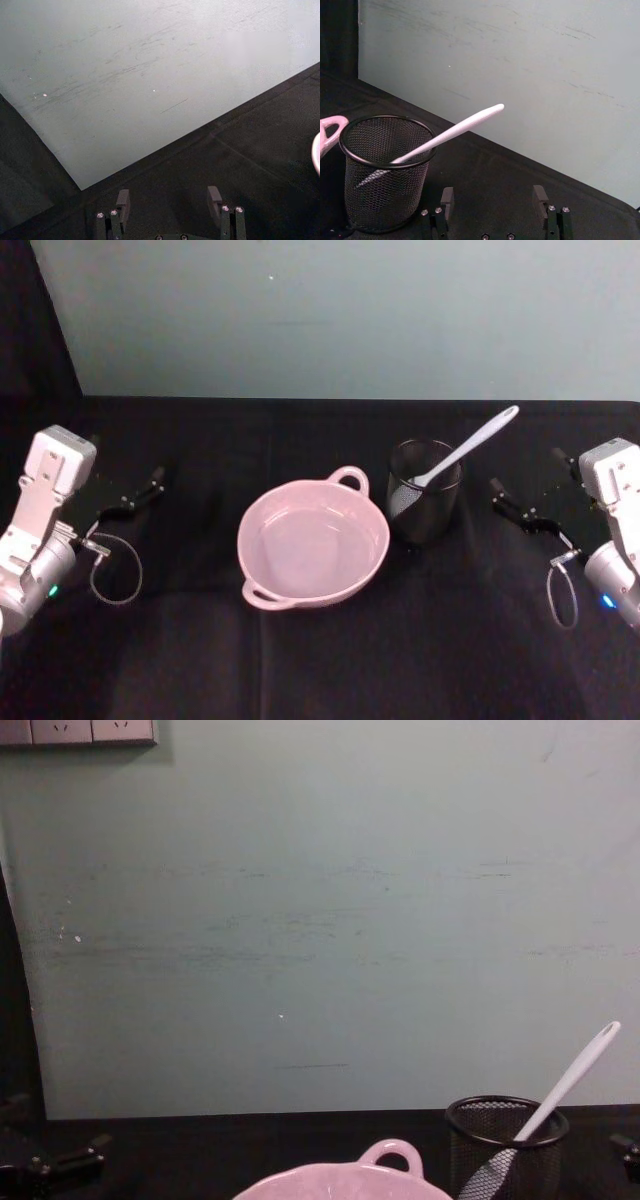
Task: Use the one hand to pick up the spoon and stir the clear water in the bowl.
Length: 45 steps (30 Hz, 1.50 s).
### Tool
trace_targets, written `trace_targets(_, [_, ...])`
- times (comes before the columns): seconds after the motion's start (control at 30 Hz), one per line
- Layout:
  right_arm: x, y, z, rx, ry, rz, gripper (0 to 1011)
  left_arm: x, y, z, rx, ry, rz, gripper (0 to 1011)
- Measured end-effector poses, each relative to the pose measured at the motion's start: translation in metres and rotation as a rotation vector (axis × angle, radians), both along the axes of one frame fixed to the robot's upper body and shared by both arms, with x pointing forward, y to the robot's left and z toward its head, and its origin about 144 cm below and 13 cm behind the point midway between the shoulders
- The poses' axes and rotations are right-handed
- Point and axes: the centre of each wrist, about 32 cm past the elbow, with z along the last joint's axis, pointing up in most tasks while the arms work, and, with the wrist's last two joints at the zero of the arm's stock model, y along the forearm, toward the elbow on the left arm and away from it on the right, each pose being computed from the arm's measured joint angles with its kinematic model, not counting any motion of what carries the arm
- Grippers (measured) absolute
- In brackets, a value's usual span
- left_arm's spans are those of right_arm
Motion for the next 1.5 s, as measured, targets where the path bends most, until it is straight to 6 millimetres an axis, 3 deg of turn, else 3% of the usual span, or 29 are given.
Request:
trace_targets(0.37, [0.0,0.0,0.0,0.0,0.0,0.0,1002,0.0,0.0,0.0,0.0,0.0,0.0,1011])
trace_targets(0.6, [-0.013,-0.009,0.0,0.079,-0.001,0.032,1002,0.0,0.0,0.0,0.0,0.0,0.0,1011])
trace_targets(0.97, [-0.026,-0.002,0.025,0.383,0.083,0.074,1002,0.0,0.0,0.0,0.0,0.0,0.0,1011])
trace_targets(1.23, [-0.018,0.017,0.045,0.61,0.181,0.008,1003,0.0,0.0,0.0,0.0,0.0,0.0,1011])
trace_targets(1.5, [-0.007,0.029,0.051,0.76,0.258,-0.044,1002,0.0,0.0,0.0,0.0,0.0,0.0,1011])
